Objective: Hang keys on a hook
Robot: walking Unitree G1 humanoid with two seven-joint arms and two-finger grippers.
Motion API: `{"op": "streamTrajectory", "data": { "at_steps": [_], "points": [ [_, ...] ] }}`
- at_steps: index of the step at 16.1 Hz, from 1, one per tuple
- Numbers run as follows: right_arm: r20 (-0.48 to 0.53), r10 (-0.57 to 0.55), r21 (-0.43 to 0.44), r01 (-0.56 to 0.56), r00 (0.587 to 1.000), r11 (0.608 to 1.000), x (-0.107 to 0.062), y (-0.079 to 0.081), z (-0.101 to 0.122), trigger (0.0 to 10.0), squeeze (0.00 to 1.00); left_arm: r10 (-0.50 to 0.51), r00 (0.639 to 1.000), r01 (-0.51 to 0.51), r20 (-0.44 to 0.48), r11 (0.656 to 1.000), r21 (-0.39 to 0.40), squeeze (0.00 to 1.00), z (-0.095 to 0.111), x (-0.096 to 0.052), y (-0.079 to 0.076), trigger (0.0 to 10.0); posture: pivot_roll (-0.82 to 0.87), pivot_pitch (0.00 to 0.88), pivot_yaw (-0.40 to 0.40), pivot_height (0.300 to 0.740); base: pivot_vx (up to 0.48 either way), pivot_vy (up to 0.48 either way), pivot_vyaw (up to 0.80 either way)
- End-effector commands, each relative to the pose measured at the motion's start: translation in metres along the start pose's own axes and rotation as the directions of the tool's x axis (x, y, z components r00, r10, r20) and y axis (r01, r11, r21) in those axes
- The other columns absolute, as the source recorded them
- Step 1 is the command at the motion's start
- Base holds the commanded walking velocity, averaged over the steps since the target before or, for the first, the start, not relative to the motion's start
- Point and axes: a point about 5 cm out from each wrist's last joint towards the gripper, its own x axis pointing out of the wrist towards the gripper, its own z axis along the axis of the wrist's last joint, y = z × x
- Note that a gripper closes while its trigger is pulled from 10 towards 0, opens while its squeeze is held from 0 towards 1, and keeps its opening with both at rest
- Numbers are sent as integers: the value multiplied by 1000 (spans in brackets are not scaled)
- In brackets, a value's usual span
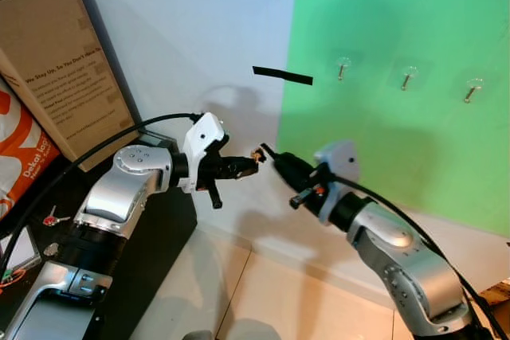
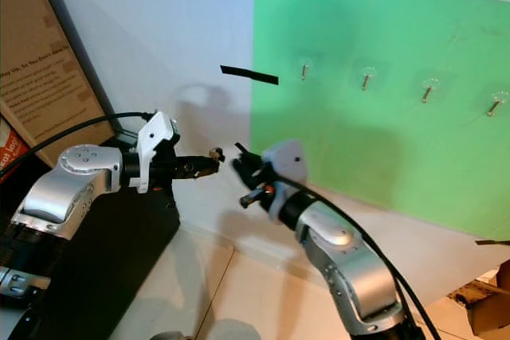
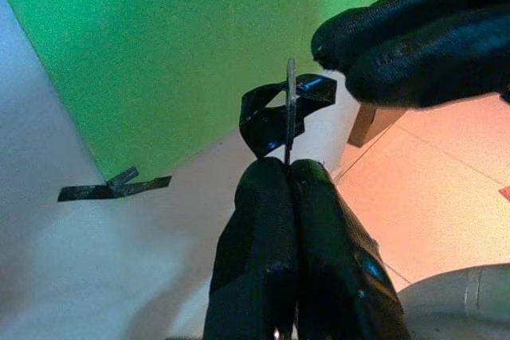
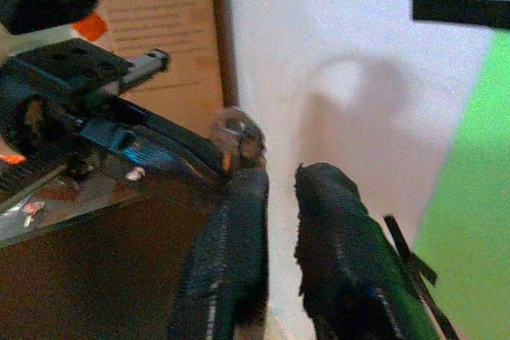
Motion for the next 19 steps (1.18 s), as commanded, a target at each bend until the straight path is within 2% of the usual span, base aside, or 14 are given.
{"op": "streamTrajectory", "data": {
  "at_steps": [1,5,9,10,11,14,19],
  "points": [
    [19,15,-59,-14,1000,998,2,1,7,10000,1000,-29,1000,29,1,1000,12,0,5,-1,-2,0,-22,0,-9,740,0,0,0],
    [30,22,-178,-16,999,984,4,-1,12,10000,1000,-61,998,61,-4,998,14,0,8,-2,-6,0,-24,0,-12,740,0,0,0],
    [10,77,-214,-73,997,974,3,4,10,10000,1000,-62,998,62,0,998,14,0,10,-4,-5,0,-19,0,-25,740,0,0,0],
    [7,93,-218,-89,996,972,4,6,10,10000,725,-60,998,60,-1,998,13,0,9,-5,-5,0,-18,0,-27,740,0,0,0],
    [1,112,-227,-109,994,968,3,7,10,10000,0,-54,999,54,-5,999,11,0,8,-6,-5,0,-18,0,-27,740,0,0,0],
    [-10,156,-232,-154,988,960,1,10,9,10000,0,-53,999,53,-6,999,10,0,8,-7,-5,0,-17,0,-29,740,0,0,0],
    [-36,112,-248,-117,993,962,6,4,5,10000,0,-113,994,113,13,994,8,0,12,-5,-12,0,-17,0,-30,740,0,0,0]
  ]
}}
